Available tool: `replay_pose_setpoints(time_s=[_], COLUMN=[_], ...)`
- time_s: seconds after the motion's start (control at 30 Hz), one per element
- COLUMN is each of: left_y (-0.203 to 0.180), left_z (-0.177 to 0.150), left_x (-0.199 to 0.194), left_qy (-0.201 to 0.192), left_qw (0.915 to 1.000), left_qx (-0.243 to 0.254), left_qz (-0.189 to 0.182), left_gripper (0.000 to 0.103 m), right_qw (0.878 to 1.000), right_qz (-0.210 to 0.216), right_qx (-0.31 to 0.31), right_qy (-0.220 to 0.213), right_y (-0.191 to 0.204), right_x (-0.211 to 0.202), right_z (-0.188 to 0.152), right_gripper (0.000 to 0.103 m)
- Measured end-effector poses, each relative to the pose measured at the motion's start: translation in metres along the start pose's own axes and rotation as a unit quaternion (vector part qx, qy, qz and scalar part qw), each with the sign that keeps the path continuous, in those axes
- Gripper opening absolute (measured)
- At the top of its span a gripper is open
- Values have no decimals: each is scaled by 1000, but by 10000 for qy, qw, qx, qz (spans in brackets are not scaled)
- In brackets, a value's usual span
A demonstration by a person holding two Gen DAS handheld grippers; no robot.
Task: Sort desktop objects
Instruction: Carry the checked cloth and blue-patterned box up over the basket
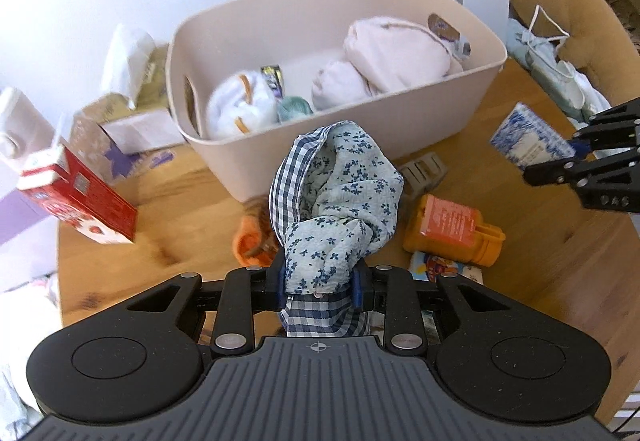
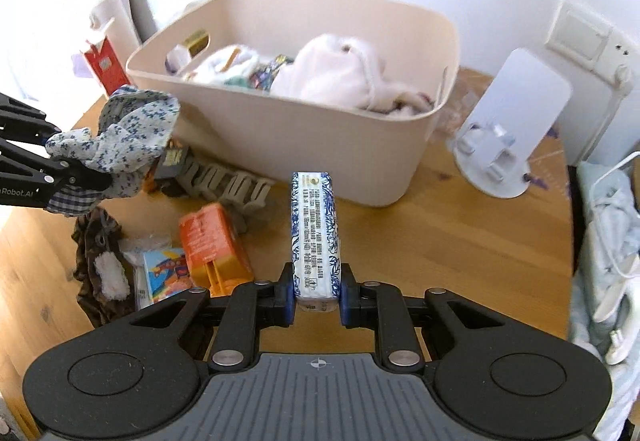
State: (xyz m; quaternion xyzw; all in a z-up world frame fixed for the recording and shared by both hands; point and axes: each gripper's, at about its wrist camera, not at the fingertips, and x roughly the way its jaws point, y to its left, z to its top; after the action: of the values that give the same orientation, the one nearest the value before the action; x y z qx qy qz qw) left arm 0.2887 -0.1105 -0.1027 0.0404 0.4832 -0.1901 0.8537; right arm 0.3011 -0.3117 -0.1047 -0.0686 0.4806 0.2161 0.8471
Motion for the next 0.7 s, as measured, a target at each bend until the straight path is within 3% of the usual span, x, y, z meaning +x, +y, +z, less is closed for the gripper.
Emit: replay_pose_setpoints(time_s=[0.7], left_y=[26], left_z=[28], left_x=[-49], left_qy=[-790], left_qw=[9960], left_qx=[-50], left_qz=[416], left_gripper=[29], right_qw=[9946], right_qz=[-403], right_qx=[74], right_qy=[-954], right_y=[-23], right_x=[-55], right_z=[46], right_gripper=[20])
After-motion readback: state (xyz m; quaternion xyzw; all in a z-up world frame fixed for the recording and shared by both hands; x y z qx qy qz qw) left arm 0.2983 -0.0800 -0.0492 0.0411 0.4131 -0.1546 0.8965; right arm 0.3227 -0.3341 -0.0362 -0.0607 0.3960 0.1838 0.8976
